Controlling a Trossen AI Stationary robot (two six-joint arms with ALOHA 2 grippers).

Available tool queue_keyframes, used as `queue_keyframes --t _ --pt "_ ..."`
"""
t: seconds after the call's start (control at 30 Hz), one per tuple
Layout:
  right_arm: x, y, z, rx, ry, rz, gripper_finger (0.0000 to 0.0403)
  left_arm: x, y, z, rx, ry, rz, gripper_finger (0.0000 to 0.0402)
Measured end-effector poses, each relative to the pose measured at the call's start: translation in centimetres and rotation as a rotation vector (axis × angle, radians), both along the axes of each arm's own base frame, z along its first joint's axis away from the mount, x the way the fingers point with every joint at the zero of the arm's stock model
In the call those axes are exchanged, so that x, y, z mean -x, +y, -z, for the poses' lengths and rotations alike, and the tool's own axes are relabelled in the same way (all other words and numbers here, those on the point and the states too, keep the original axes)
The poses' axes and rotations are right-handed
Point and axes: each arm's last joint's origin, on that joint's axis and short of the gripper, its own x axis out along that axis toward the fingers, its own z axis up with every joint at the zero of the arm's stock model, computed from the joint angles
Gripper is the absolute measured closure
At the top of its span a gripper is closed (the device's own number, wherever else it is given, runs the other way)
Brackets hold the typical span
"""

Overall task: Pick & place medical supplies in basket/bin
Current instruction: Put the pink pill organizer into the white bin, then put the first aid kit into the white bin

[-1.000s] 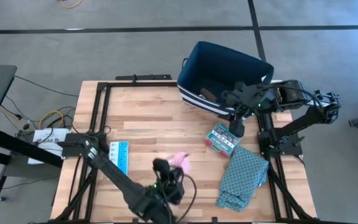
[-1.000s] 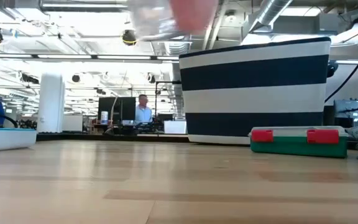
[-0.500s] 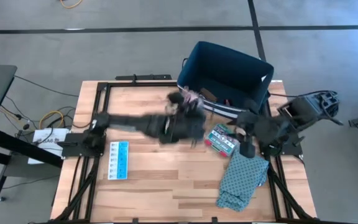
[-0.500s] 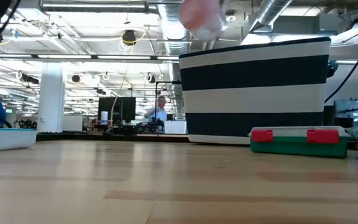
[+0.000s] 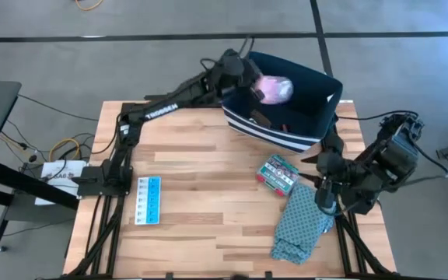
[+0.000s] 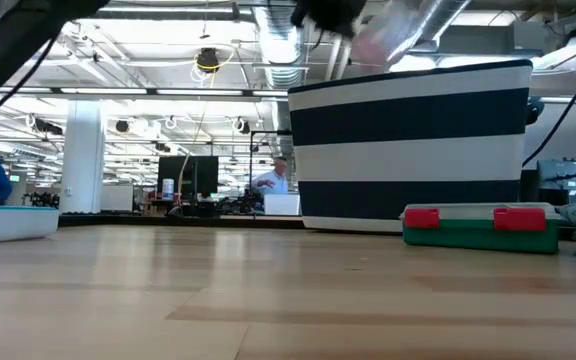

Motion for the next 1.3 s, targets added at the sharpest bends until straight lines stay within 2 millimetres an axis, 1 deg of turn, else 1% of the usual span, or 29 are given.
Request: queue_keyframes --t 0.07,0.1,0.13,0.2,0.3,0.4,0.5,0.67,0.87,0.97,1.03,1.1,1.17,1.3 --pt "0.2 0.4 0.6 -0.001 0.011 0.001 0.0228 0.5 1.9 1.1 0.049 0.056 -0.031 0.0390" --pt "0.2 0.5 1.0 0.000 0.019 0.003 0.0228 0.3 2.8 2.0 0.073 0.077 -0.015 0.0388" --pt "0.1 0.6 1.4 0.003 0.030 0.007 0.0228 0.1 3.4 2.6 0.088 0.083 0.006 0.0385" --pt "-0.1 0.8 2.0 0.006 0.040 0.027 0.0228 0.1 4.9 4.1 0.144 0.133 0.061 0.0380" --pt "-0.4 0.9 3.1 0.006 0.052 0.070 0.0228 -0.5 6.4 6.0 0.163 0.163 0.074 0.0378" --pt "-0.5 1.0 4.0 -0.006 0.062 0.107 0.0228 -1.4 7.4 8.1 0.184 0.191 0.081 0.0381" --pt "-0.6 1.1 4.8 -0.017 0.069 0.140 0.0228 -2.1 7.7 9.6 0.184 0.232 0.117 0.0381" --pt "-0.6 1.2 5.5 -0.057 0.065 0.192 0.0228 -2.8 7.7 10.7 0.162 0.259 0.141 0.0361" --pt "-0.6 1.2 6.5 -0.086 0.072 0.250 0.0228 -3.1 8.0 12.5 0.163 0.342 0.167 0.0308" --pt "-0.6 1.3 7.3 -0.094 0.080 0.281 0.0228 -3.2 8.0 13.0 0.176 0.361 0.162 0.0278" --pt "-0.6 1.3 7.6 -0.115 0.079 0.311 0.0228 -3.3 7.7 12.6 0.166 0.339 0.158 0.0262" --pt "-0.6 1.3 8.0 -0.141 0.084 0.338 0.0228 -3.2 7.1 11.4 0.141 0.308 0.158 0.0250" --pt "-0.6 1.4 8.2 -0.162 0.099 0.349 0.0228 -2.9 6.2 9.3 0.095 0.262 0.175 0.0242" --pt "-0.6 1.5 8.4 -0.147 0.138 0.312 0.0228 -0.8 3.7 3.4 0.016 0.149 0.206 0.0237"
